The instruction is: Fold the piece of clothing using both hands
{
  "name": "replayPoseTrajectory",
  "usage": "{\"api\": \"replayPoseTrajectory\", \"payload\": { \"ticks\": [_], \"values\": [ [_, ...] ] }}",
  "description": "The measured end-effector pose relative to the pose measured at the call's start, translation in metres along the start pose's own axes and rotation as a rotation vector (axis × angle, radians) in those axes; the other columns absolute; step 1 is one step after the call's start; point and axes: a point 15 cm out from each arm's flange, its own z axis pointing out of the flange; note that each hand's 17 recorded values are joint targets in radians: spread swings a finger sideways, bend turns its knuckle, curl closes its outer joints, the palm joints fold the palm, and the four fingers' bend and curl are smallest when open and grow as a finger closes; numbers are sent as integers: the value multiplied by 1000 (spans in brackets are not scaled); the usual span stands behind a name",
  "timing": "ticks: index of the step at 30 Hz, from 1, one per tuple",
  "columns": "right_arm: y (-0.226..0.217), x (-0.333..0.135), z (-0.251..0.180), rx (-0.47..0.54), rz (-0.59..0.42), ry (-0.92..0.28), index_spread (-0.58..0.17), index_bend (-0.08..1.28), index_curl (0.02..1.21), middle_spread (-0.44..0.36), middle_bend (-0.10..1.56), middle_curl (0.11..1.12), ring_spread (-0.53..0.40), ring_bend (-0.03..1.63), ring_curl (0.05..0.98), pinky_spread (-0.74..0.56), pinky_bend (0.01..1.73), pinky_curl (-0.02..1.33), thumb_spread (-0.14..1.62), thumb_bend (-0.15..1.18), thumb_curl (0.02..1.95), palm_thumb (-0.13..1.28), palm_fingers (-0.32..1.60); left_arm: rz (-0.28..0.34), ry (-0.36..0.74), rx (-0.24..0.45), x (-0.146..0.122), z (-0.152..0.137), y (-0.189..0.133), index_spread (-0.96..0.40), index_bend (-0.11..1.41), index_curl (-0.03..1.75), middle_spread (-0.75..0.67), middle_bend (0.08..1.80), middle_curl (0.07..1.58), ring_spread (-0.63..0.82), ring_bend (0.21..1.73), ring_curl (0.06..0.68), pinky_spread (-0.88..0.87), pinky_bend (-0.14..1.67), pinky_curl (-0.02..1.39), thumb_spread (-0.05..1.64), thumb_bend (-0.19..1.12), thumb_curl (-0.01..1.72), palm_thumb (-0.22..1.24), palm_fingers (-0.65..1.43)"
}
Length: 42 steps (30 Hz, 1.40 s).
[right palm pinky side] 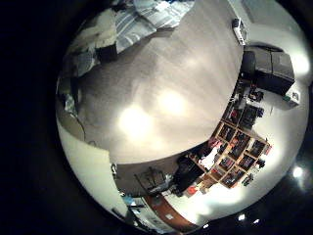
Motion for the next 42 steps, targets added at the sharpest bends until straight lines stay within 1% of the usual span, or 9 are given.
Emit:
{"api": "replayPoseTrajectory", "payload": {
  "ticks": [6,12,17,21,24,30,34,37,42],
  "values": [
    [35,-7,-31,64,1,-40,-281,1096,842,-157,1280,821,-196,1407,657,-197,1372,658,1105,1,633,1036,1125,20,1,-8,5,-1,31,-686,169,1330,-617,898,969,-476,1290,532,-653,1056,700,1097,-15,555,828,1026],
    [64,-17,-64,127,9,-74,-270,1092,856,-147,1304,809,-190,1411,659,-193,1353,683,1102,-9,666,1038,1134,38,15,-21,4,-11,59,-679,170,1335,-618,896,971,-474,1286,530,-653,1054,700,1105,-18,552,813,1032],
    [62,-6,-107,207,36,-52,-264,1093,863,-142,1313,797,-189,1416,662,-193,1338,702,1092,-12,688,1034,1133,33,24,-15,3,-36,73,-674,166,1337,-618,890,972,-472,1282,527,-650,1057,701,1106,-15,551,812,1039],
    [44,0,-131,247,54,-62,-259,1096,866,-140,1318,788,-188,1419,662,-195,1323,717,1085,-11,704,1028,1133,18,30,9,-2,-56,68,-672,168,1335,-621,887,972,-472,1277,524,-651,1056,698,1095,-16,551,813,1046],
    [19,5,-139,245,60,-83,-257,1100,868,-138,1321,783,-187,1419,662,-197,1314,729,1078,-13,714,1021,1134,0,36,12,-11,-63,54,-670,167,1334,-623,885,972,-473,1274,523,-652,1054,695,1092,-16,551,813,1048],
    [-49,18,-136,191,91,-108,-255,1101,873,-137,1326,775,-187,1425,664,-201,1306,752,1082,-13,728,1001,1126,-35,58,-17,-33,-61,4,-668,172,1333,-622,884,975,-474,1277,525,-654,1039,694,1094,-15,551,817,1037],
    [-108,24,-117,140,98,-124,-256,1102,879,-139,1330,774,-191,1421,667,-199,1309,776,1091,-15,732,988,1108,-61,92,-59,-47,-41,-41,-665,176,1338,-622,887,981,-472,1285,531,-649,1016,701,1097,-16,551,815,1002],
    [-145,22,-101,115,104,-130,-259,1099,885,-141,1322,775,-193,1425,670,-197,1314,791,1108,-28,717,927,1097,-81,104,-71,-58,-24,-73,-661,179,1341,-621,891,984,-473,1285,533,-651,999,709,1097,-19,546,807,972],
    [-192,13,-57,91,117,-135,-266,1070,886,-143,1308,775,-198,1423,673,-205,1302,806,1143,-29,652,856,1078,-110,101,-34,-75,2,-112,-658,184,1334,-617,892,976,-472,1266,526,-661,956,712,1081,-29,524,759,946]
  ]
}}
